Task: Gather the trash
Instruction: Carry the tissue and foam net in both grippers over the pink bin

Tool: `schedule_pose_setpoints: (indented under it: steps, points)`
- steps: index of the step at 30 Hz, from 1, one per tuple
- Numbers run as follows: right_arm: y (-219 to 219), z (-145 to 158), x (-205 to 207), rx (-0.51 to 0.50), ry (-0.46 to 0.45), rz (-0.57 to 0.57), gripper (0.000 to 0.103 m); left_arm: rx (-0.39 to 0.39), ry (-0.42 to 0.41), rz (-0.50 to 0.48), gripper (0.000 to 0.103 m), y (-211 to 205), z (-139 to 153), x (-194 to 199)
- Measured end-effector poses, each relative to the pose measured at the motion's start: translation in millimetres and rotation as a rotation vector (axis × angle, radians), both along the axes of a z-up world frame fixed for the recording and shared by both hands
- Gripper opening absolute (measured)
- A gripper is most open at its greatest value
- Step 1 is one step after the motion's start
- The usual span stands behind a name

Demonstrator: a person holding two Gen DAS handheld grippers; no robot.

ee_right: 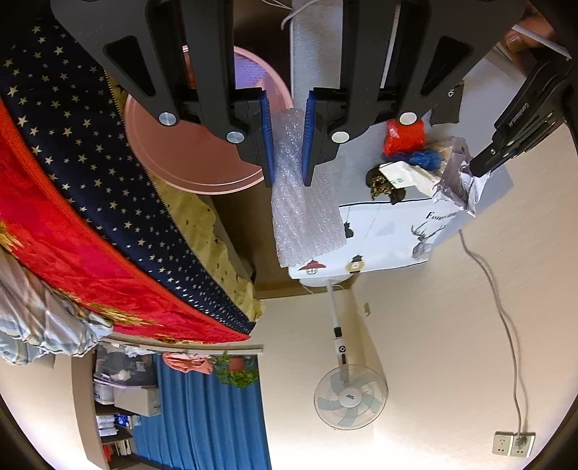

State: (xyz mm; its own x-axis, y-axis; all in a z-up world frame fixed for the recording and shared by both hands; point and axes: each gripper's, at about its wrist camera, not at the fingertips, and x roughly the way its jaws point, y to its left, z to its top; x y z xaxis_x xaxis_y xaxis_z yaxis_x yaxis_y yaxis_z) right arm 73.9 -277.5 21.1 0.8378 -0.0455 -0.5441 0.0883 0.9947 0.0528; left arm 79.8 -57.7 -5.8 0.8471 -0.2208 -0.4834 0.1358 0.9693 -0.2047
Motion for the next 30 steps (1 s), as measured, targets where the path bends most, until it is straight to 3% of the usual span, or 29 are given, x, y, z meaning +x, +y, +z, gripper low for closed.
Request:
schedule_pose_setpoints:
  steps: [30]
  points:
    - [-63.3, -4.4, -1.4, -0.034, -0.019, -0.26, 0.015, -0.03, -0.012, -0.182, 0.007, -72.3, -3.2, 18.9]
